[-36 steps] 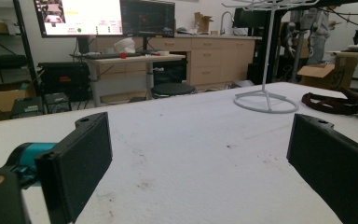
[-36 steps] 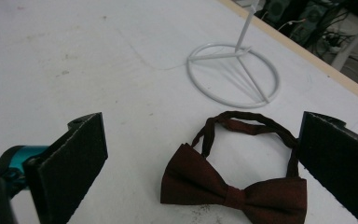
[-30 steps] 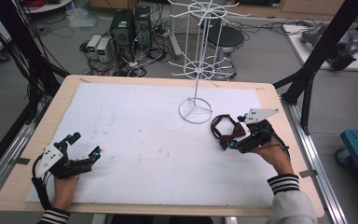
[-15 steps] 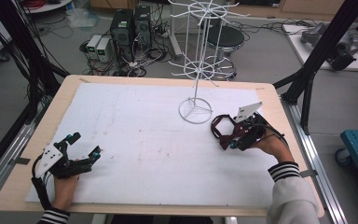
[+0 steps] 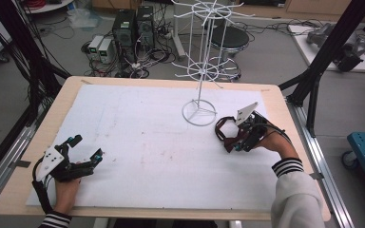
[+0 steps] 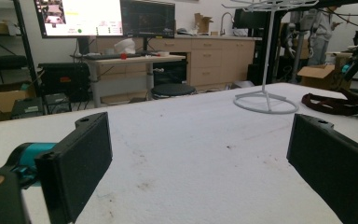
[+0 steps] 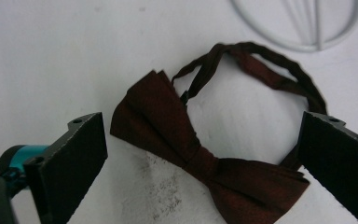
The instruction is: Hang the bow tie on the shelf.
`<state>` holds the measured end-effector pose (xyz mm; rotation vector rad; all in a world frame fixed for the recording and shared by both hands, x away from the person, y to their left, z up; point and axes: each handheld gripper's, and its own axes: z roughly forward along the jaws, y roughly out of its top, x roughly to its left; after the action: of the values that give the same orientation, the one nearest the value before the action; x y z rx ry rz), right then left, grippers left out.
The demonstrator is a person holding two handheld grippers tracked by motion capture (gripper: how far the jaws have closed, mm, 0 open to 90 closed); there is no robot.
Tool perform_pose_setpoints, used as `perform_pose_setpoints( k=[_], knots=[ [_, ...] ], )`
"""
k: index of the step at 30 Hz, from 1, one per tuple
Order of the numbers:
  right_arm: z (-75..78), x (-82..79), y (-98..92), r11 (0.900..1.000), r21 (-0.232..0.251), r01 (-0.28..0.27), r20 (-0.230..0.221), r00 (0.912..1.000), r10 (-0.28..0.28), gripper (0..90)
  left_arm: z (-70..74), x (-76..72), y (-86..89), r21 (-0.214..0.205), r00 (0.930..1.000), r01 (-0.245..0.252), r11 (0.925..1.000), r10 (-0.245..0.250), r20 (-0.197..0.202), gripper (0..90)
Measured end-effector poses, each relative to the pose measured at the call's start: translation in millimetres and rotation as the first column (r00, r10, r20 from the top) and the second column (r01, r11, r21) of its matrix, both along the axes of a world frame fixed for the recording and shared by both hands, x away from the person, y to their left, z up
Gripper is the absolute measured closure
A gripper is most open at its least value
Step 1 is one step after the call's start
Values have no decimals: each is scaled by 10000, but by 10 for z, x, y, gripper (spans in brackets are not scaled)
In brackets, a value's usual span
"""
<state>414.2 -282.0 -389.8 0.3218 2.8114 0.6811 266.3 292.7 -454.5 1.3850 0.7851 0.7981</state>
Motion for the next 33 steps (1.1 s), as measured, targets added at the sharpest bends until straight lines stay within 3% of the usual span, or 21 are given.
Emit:
perform_pose_setpoints(
  k=[5, 9, 13, 23, 25, 28, 33],
  knots=[
    [-74, 22, 13, 9981, -544, -304, -169, 9994, 295, 54, -1, 0, 1, 10, 10000, -25, 10000, 25, 0, 70],
    [-116, 32, 34, 9937, -949, -592, 12, 9982, 596, 56, 0, 0, 0, 2, 10000, -2, 10000, 2, 2, 69],
    [-135, 38, 45, 9873, -1412, -731, -179, 9973, 713, 157, 0, 0, -2, 12, 10000, -7, 10000, 7, 8, 69],
    [-171, 68, 70, 9788, -1831, -921, -170, 9958, 905, 258, 0, 1, 2, 6, 10000, -14, 10000, 14, -2, 70],
    [-174, 66, 75, 9748, -1984, -1018, -91, 9947, 1020, 288, 0, 1, 2, 9, 10000, -15, 10000, 15, -1, 70],
    [-172, 52, 80, 9649, -2369, -1132, 51, 9930, 1178, 415, 1, 1, 4, 23, 10000, -8, 10000, 8, -5, 70],
    [-178, 57, 76, 9603, -2553, -1125, 4, 9932, 1165, 519, -1, 2, 4, 13, 10000, -19, 10000, 19, 0, 69]
  ],
)
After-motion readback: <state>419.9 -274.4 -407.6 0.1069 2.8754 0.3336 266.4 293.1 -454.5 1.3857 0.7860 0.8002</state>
